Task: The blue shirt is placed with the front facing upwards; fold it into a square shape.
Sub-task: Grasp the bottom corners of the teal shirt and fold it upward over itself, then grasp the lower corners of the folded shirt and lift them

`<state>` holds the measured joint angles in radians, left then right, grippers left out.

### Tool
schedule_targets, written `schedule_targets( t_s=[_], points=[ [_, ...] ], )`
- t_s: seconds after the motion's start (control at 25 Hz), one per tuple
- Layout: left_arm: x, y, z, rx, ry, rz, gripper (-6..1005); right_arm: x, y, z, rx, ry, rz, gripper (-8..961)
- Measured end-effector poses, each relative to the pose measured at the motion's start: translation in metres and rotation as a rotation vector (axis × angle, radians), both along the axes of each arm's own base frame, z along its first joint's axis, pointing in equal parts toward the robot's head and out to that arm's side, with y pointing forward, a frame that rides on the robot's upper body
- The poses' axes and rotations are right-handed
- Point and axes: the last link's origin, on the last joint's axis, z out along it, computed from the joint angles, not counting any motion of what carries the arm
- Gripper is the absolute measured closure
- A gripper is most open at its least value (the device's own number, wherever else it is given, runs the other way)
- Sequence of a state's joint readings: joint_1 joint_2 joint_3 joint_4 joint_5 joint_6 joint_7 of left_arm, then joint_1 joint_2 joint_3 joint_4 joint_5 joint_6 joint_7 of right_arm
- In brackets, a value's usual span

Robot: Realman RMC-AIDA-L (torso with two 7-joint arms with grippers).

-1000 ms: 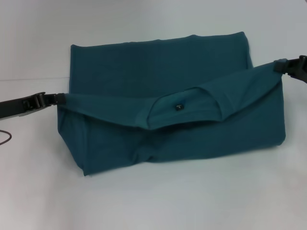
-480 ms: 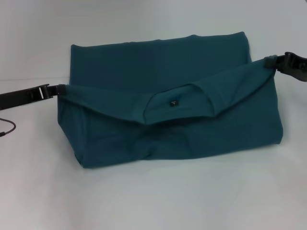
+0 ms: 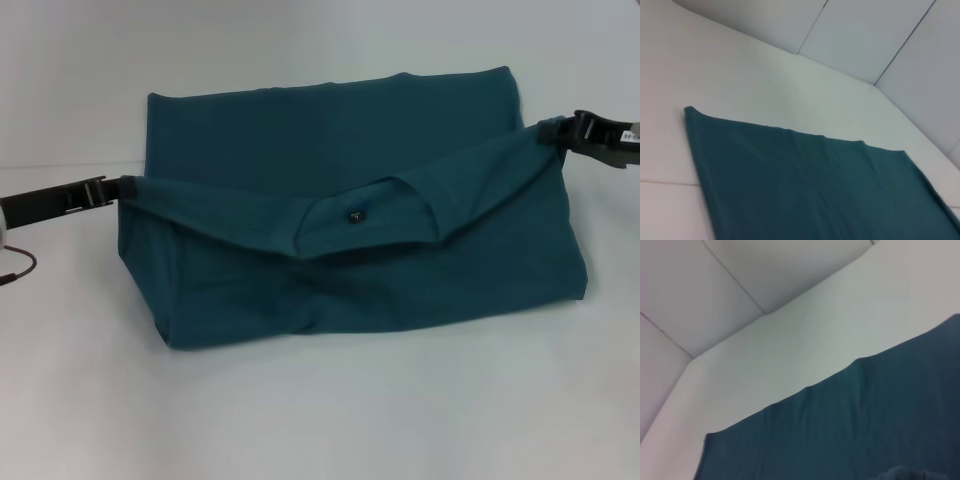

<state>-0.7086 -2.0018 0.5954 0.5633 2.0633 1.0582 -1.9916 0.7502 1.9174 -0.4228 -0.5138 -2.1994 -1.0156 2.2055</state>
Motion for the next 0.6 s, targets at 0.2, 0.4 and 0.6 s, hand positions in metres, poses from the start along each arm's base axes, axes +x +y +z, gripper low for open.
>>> schedule_targets(
  t_s=[0.2, 0.4, 0.6],
  points=[
    [-0.004, 0.0019, -0.0081, 0.032, 0.048, 0.008, 961, 0.0034, 0.0019, -0.0083, 0.002, -0.004, -0.035, 794],
    [-0.0074, 0.0021, -0.0121, 0.054, 0.073, 0.016, 836, 0.0056, 0.0027, -0.0108, 0.01, -0.026, -0.043, 772],
    [-0.0096, -0.0028, -0.0029, 0.067, 0.072, 0.001, 618, 0.0046, 0.0034, -0.0031, 0.018, -0.077, -0.008, 668]
  ],
)
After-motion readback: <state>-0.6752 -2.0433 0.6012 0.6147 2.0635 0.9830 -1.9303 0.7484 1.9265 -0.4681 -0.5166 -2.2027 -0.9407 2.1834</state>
